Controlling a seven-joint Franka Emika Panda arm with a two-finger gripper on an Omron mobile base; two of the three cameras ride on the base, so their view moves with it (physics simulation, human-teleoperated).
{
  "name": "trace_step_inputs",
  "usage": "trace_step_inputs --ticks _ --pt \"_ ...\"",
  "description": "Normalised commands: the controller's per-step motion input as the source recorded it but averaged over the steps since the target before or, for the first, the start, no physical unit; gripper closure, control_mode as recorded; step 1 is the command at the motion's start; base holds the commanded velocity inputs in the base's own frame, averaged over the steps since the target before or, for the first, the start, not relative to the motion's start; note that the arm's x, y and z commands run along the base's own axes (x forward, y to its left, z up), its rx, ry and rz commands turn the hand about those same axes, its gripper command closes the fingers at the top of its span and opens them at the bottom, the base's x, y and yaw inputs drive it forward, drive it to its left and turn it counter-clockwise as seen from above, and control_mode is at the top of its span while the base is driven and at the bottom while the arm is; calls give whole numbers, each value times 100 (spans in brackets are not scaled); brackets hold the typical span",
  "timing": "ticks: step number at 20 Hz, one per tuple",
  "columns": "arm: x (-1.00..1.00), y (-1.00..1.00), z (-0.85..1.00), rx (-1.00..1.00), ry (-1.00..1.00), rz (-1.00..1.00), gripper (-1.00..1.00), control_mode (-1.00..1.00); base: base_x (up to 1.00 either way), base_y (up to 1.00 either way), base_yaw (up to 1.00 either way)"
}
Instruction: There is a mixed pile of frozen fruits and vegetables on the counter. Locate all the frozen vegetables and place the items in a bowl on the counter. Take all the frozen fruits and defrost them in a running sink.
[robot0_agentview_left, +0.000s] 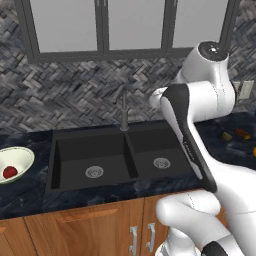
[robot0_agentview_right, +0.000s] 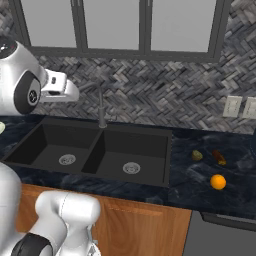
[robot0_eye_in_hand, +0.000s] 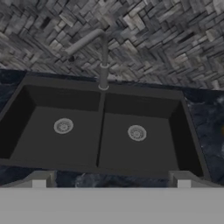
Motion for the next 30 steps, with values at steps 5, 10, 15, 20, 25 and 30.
trace_step_inputs --ticks 5,10,15,20,25,30 --pt "-1 -66 2 0 0 -3 -100 -100 0 0 0" --pt "0 -57 0 0 0 -1 -100 -100 0 0 0" --pt "0 -54 -8 0 0 0 -100 -100 0 0 0" --pt "0 -43 -21 -2 0 0 -100 -100 0 0 0" --pt "0 -34 -24 -2 0 0 -100 -100 0 0 0" --pt "0 -40 -15 -1 0 0 -100 -100 0 0 0"
